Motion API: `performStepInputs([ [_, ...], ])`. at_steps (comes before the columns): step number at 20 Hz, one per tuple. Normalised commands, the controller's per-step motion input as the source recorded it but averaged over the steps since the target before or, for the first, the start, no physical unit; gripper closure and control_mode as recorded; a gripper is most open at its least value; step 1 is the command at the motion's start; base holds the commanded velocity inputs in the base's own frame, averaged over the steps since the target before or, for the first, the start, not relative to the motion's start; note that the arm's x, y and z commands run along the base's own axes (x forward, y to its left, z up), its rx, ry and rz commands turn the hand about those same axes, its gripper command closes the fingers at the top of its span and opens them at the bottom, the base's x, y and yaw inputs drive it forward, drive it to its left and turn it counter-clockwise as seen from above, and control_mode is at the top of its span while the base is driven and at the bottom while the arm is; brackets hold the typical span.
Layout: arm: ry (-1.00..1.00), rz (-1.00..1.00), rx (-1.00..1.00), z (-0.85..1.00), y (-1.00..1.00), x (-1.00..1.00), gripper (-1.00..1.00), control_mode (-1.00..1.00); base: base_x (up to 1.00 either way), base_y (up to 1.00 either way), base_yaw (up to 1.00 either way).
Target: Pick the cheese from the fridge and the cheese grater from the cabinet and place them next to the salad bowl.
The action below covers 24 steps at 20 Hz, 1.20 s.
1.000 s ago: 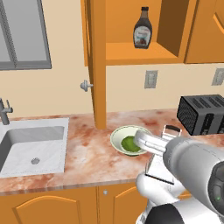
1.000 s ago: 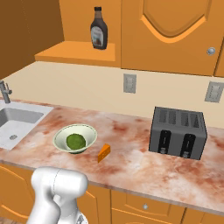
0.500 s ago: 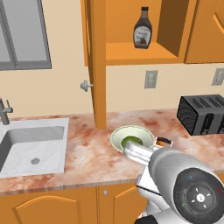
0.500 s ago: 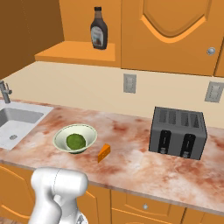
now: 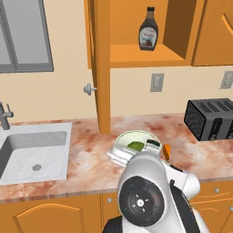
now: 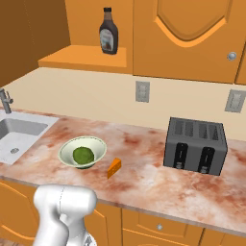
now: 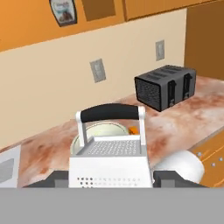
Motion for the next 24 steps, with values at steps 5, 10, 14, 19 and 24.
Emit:
performStepInputs([
  [5,-0.13,-0.06,-0.23,-0.68,0.00,0.36,1.00,-1.00,0.00,0.00,0.00],
  [10,-0.08,-0.02,-0.15,-0.49,0.00,0.36,1.00,-1.00,0.00,0.00,0.00],
  [14,-0.10,0.00,-0.03,-0.32,0.00,0.20,1.00,-1.00,0.00,0.00,0.00],
  [19,-0.11,0.00,0.00,-0.30,0.00,0.20,1.00,-1.00,0.00,0.00,0.00],
  [24,-0.10,0.00,0.00,-0.28,-0.05,0.17,1.00,-1.00,0.00,0.00,0.00],
])
